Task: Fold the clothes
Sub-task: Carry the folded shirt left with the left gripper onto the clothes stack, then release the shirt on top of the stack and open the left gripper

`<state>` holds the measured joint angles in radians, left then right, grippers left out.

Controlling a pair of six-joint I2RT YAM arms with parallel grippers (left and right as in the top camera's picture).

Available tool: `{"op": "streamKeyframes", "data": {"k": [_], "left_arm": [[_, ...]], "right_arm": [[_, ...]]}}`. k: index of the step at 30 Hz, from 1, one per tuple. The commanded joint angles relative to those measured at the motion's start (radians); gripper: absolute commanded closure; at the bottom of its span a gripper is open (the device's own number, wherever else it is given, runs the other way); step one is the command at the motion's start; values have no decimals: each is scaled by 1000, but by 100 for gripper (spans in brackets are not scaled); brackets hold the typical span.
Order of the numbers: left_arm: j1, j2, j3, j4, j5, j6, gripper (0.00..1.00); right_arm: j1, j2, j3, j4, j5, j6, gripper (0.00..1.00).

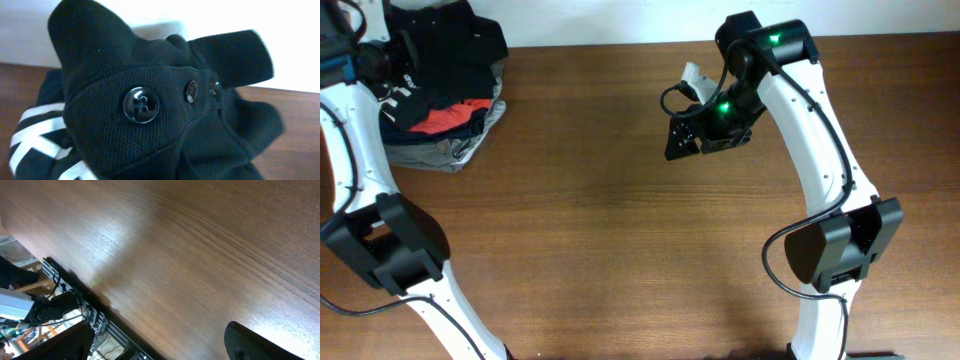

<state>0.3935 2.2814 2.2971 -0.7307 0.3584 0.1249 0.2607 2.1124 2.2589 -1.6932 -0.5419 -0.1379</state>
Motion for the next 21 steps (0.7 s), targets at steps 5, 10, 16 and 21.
{"op": "streamKeyframes", "data": {"k": [5, 10, 16, 21], "left_arm": [[68, 65, 34, 14, -70, 27, 100], [101, 77, 34, 15, -142, 27, 100], [128, 77, 33, 16, -223, 27, 99], [136, 82, 27, 7, -238, 26, 96]], "right_arm": [[1, -18, 10, -6, 5, 16, 12], [1, -18, 10, -6, 5, 16, 12], [1, -18, 10, -6, 5, 15, 12], [1, -18, 10, -6, 5, 15, 12]]}}
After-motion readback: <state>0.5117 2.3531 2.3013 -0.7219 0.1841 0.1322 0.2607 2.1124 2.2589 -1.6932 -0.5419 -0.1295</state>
